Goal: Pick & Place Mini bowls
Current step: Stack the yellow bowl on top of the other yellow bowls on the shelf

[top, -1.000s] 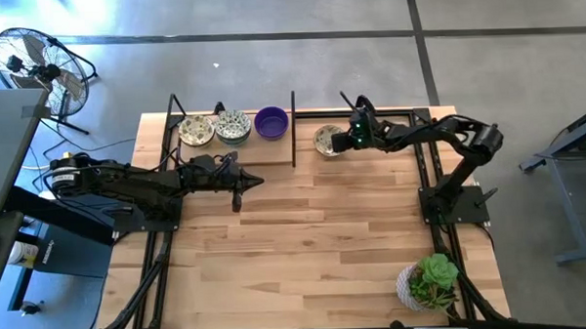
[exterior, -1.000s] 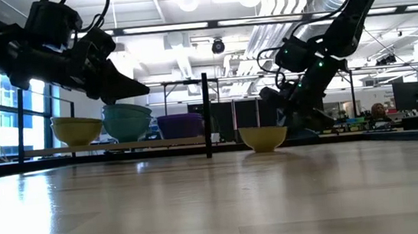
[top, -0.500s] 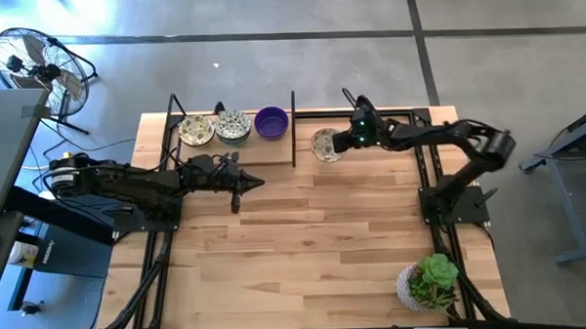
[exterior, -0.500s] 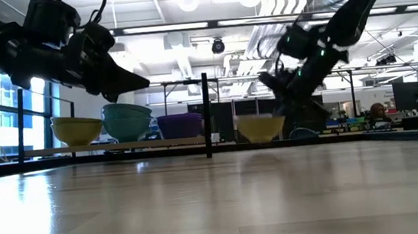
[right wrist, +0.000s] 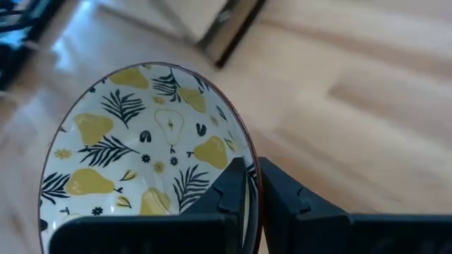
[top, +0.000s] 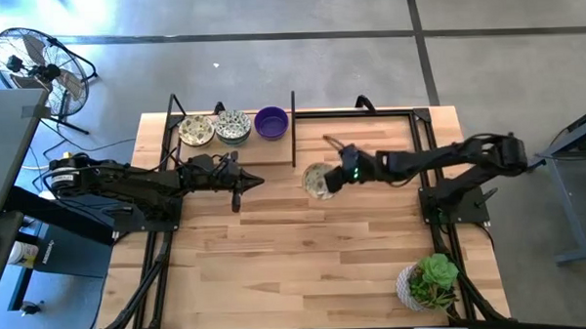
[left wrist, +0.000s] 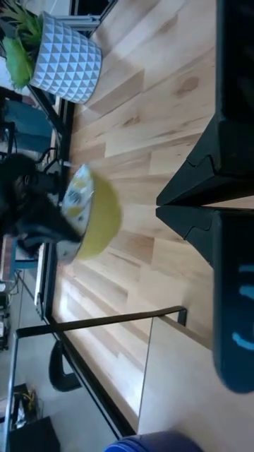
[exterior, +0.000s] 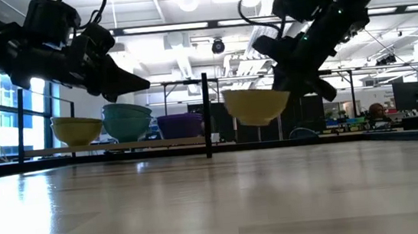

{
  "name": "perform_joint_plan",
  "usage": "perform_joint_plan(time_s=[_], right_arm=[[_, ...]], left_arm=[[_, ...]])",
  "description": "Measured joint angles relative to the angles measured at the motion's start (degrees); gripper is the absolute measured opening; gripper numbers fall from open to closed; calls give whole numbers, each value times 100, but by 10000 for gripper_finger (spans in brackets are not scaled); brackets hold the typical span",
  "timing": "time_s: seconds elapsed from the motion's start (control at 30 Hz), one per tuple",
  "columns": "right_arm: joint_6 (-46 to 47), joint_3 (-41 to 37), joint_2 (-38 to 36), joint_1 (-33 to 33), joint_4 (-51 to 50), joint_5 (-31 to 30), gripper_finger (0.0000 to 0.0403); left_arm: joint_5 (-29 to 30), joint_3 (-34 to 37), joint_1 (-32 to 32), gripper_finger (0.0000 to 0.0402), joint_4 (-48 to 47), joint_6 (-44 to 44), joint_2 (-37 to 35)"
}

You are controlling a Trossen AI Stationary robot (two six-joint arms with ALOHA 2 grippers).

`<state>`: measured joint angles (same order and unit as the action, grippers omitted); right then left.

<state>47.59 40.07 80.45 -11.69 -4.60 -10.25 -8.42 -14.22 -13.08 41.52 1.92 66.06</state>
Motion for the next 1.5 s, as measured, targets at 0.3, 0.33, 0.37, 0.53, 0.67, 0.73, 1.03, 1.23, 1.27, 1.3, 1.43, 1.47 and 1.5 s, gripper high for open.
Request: perform_joint_plan(time_s=[0.3,0.33,0.37,0.53,0.67,0.73,1.03,1.23,1.27,1.3,1.43,1.47,1.5], right_arm=[[252,625,1358,632,839,9,21],[131,833,1534,655,798,55,21],[2,1054,1713,673,750,114,21],[-474,2104,2481,775,453,355,21],[-678,2704,2967,850,193,467,21],[-721,2918,3118,886,141,472,21],[-810,3035,3326,909,83,436,21],[-811,2951,3329,909,191,383,28],[-815,2951,3329,909,196,377,34],[-841,2951,3329,909,194,371,41],[-935,2951,3274,909,205,350,86],[-989,2951,3230,912,205,313,99],[-1058,2951,3150,912,173,270,111]], left_arm=[[-4,2,0,1,55,-11,0],[-3,2,0,0,56,-11,0],[-2,2,0,0,54,-11,0],[-5,2,0,0,45,-11,0],[-7,2,0,0,50,-13,0],[-8,2,0,0,45,-13,0],[-11,4,0,0,40,-13,0],[-5,4,0,0,48,-13,0],[-5,4,0,0,48,-13,0],[-5,6,0,0,48,-13,0],[-9,7,0,0,39,-13,0],[-9,7,0,0,37,-13,0],[-1,7,0,0,33,-7,0]])
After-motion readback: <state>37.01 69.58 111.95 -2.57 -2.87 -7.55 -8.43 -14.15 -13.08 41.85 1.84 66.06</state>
